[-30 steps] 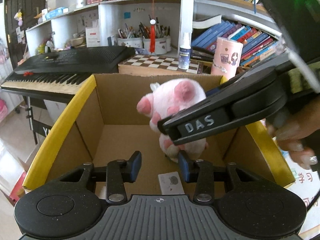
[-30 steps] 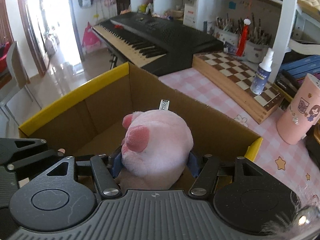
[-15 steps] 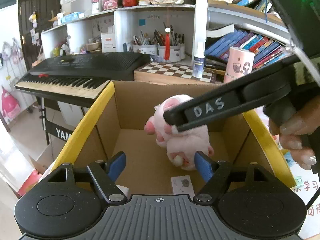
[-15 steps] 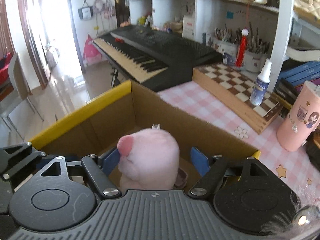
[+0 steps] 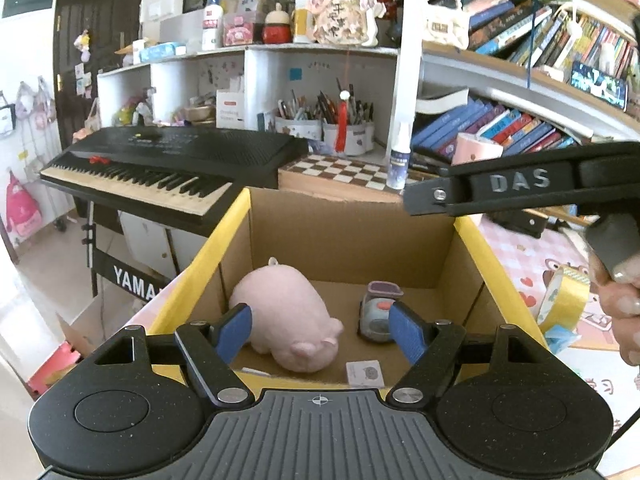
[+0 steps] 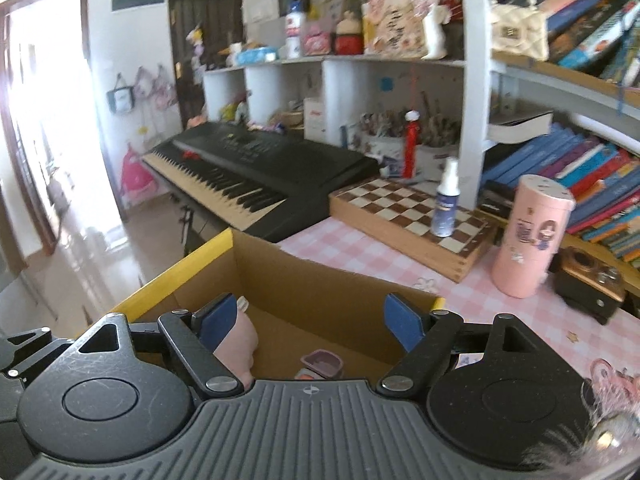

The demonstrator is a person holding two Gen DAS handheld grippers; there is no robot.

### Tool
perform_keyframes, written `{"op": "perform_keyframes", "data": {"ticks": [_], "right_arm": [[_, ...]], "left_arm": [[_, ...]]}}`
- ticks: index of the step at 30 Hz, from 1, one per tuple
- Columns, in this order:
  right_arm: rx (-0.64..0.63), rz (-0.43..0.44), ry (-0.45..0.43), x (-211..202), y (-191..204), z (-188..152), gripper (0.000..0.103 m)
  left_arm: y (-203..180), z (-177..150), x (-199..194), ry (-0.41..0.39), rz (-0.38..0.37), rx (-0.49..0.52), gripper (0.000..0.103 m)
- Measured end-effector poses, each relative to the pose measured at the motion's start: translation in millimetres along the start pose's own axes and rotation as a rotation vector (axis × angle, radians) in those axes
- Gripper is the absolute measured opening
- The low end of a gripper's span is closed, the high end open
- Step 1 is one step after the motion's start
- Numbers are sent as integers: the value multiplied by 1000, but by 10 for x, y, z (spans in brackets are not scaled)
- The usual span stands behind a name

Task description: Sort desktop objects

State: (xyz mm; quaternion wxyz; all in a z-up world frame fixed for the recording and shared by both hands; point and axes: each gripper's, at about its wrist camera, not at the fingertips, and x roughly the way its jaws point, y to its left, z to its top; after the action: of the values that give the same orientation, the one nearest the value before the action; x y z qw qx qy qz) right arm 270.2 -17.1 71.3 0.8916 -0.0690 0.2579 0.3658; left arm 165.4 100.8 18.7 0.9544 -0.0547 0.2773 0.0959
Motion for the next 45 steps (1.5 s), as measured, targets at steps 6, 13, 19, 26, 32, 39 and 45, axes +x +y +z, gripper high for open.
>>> {"op": "perform_keyframes", "data": {"ticks": [6,13,19,26,32,39,45], "right_arm": [[18,-56,-23,-233,11,-111,80],[81,-132,-51,-477,-3,-259,80],[110,-185,-56,-653,106,-470,80],[115,-234,-50,-844,270,-708,80],[143,-257,-32,-1016,404,-916,80],[132,-268,-9,-1202,639,-1155,81],[117,-272,17,-1363,851,-1374,81]], "left_arm": [[73,-27,-135,-29,-12,-13,78],[189,-81,-292,-53,-21,-32,83],[252,-165,-404,-58,-40,-36,83],[296,-274,-555,-56,-67,-27,83],[341,-390,-695,-42,-83,-24,84],[338,-550,-874,-29,-104,-8,84],[326,-699,-1015,-5,-124,9,84]]}}
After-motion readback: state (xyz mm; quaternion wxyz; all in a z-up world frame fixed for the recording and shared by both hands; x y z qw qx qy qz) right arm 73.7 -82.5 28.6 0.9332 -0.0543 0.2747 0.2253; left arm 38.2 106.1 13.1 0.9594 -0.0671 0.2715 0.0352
